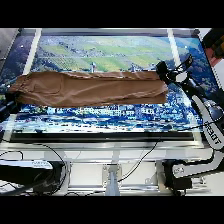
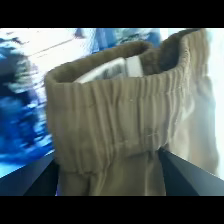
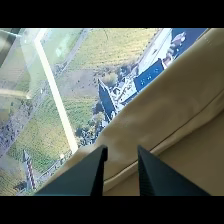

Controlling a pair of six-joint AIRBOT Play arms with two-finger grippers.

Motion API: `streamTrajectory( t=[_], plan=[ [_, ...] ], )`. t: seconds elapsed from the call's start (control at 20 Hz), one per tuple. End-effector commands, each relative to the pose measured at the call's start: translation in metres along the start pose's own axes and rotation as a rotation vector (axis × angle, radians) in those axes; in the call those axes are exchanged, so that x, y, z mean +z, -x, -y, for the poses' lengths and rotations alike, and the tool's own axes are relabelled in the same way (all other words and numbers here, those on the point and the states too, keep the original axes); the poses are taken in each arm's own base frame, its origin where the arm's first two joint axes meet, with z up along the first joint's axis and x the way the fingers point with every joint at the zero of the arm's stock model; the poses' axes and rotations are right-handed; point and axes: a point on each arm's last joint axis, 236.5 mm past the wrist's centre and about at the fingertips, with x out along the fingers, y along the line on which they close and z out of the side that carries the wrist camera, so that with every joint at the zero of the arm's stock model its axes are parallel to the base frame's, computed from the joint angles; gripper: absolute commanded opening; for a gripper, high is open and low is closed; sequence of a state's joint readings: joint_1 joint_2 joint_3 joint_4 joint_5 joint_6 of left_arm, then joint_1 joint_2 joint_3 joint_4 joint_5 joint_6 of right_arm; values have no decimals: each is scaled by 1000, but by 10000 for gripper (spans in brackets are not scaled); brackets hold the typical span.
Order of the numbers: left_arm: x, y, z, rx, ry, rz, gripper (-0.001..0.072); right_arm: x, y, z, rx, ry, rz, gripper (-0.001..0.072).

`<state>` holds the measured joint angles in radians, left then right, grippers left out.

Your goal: Fold the clothes and pants, and hang the long-sleeved shirts on hangers.

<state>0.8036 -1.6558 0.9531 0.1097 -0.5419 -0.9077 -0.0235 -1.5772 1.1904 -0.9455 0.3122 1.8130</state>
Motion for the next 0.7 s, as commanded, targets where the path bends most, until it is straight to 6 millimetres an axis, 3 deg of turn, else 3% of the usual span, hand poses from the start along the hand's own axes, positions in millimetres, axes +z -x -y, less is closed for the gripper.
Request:
streamTrajectory(
  t=[0.0, 0.05, 0.1, 0.15, 0.2, 0.25, 0.3, 0.45, 0.65],
  plan=[
    [-1, -11, 0, -10, 56, 22, 690, -4, 0, 1, -3, 0, -17, 245],
    [3, -11, 5, -25, 62, 33, 648, -5, 0, 1, -4, 0, -21, 244],
    [6, -11, 12, -43, 42, 38, 473, -8, 1, 1, -7, 1, -34, 229],
    [8, -11, 20, -58, 13, 40, 301, -11, 3, 0, -8, 4, -51, 136],
    [12, -11, 26, -68, 3, 47, 210, -13, 7, -3, -5, 18, -63, 19],
    [18, -11, 32, -75, -7, 61, 104, -14, 12, -8, 4, 54, -71, 13],
    [23, -10, 39, -88, -20, 68, 45, -13, 20, -17, 22, 126, -69, 13],
    [16, -4, 82, -215, -145, 11, 45, -13, 48, -58, 102, 380, -34, 13],
    [-13, 20, 148, -424, -301, -95, 43, -43, 66, -113, 206, 537, -36, 12]
  ],
)
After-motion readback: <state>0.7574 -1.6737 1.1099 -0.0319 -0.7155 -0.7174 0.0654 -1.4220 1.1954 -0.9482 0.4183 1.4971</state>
